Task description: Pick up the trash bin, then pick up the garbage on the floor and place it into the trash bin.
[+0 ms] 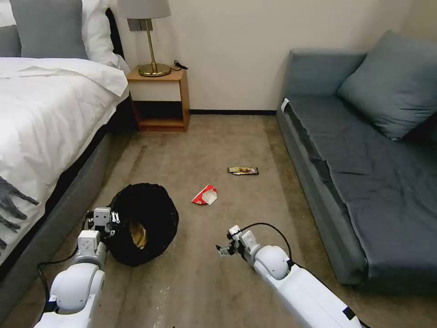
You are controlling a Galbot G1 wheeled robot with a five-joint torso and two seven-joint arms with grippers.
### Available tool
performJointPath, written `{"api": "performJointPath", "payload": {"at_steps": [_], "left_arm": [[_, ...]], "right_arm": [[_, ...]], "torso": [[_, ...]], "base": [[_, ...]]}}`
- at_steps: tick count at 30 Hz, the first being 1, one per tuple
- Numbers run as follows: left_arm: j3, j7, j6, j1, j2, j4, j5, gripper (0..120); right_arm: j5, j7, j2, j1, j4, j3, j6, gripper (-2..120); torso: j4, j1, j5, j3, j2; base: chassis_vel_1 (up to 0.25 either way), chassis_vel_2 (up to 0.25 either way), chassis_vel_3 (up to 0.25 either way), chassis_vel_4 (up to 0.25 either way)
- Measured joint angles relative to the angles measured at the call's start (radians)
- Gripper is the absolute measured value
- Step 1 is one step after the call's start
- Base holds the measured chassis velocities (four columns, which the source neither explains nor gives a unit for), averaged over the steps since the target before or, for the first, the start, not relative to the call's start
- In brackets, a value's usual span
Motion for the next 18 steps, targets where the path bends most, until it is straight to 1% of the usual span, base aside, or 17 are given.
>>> {"api": "performJointPath", "payload": {"at_steps": [3, 6, 11, 18], "left_arm": [[0.003, 0.001, -0.001, -0.001, -0.001, 0.004, 0.001, 0], [0.015, 0.002, -0.003, -0.009, -0.007, 0.014, 0.008, 0], [0.036, 0.002, -0.003, -0.019, -0.012, 0.017, 0.014, 0], [0.043, 0.003, -0.006, -0.021, -0.012, 0.025, 0.018, 0]], "right_arm": [[-0.017, 0.001, -0.002, -0.004, -0.018, 0.014, -0.001, 100], [-0.039, 0.001, 0.004, -0.004, -0.054, 0.041, -0.002, 100], [-0.041, -0.003, 0.004, -0.007, -0.083, 0.069, -0.003, 100], [-0.053, -0.008, 0.009, -0.008, -0.127, 0.090, -0.004, 100]], "torso": [[0.0000, 0.000, -0.0001, 0.000, 0.000], [0.0001, 0.000, -0.0001, 0.000, 0.000], [0.0000, 0.000, -0.0001, 0.000, 0.000], [0.0001, 0.000, 0.0000, 0.000, 0.000]], "base": [[0.000, 0.000, 0.000, 0.000], [0.000, 0.000, 0.000, 0.000], [0.000, 0.000, 0.000, 0.000], [0.000, 0.000, 0.000, 0.000]]}}
